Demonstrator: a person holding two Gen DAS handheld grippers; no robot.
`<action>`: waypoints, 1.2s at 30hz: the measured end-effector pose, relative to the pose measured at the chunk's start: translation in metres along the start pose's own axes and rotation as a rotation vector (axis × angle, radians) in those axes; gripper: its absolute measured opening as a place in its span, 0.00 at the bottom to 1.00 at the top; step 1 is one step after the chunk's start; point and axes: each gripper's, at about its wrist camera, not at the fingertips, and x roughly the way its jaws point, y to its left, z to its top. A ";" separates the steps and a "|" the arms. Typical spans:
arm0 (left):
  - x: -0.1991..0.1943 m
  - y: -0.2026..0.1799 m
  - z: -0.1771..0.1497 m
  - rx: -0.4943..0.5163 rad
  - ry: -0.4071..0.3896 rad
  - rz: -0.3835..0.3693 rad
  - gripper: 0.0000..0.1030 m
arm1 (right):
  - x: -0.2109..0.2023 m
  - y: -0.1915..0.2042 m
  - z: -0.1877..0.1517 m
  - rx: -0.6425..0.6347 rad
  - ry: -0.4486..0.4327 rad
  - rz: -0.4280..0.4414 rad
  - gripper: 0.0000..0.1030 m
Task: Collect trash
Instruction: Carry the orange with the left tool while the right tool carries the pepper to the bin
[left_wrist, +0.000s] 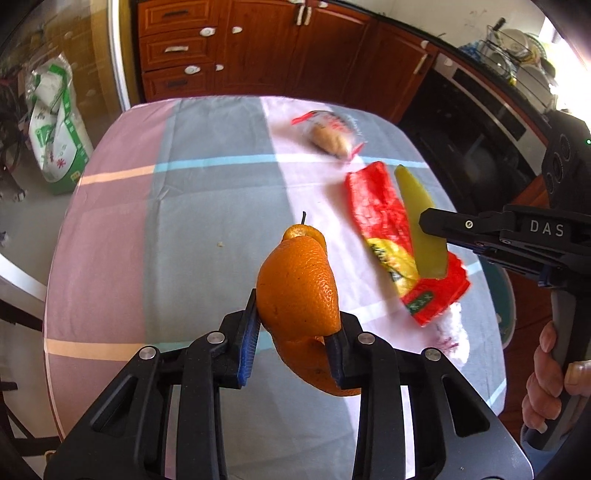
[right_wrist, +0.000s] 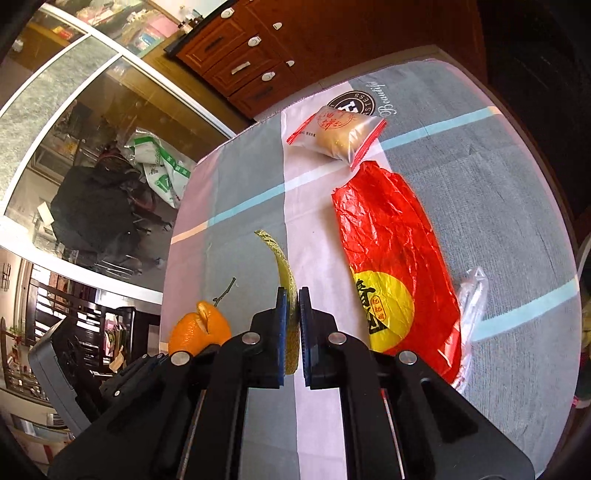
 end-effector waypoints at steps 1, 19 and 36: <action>-0.002 -0.007 0.001 0.014 -0.002 -0.006 0.31 | -0.006 -0.003 -0.001 0.006 -0.009 0.006 0.06; 0.004 -0.225 0.005 0.377 0.033 -0.173 0.32 | -0.155 -0.153 -0.044 0.257 -0.247 0.066 0.06; 0.068 -0.366 -0.035 0.595 0.180 -0.228 0.32 | -0.227 -0.301 -0.091 0.493 -0.324 -0.030 0.06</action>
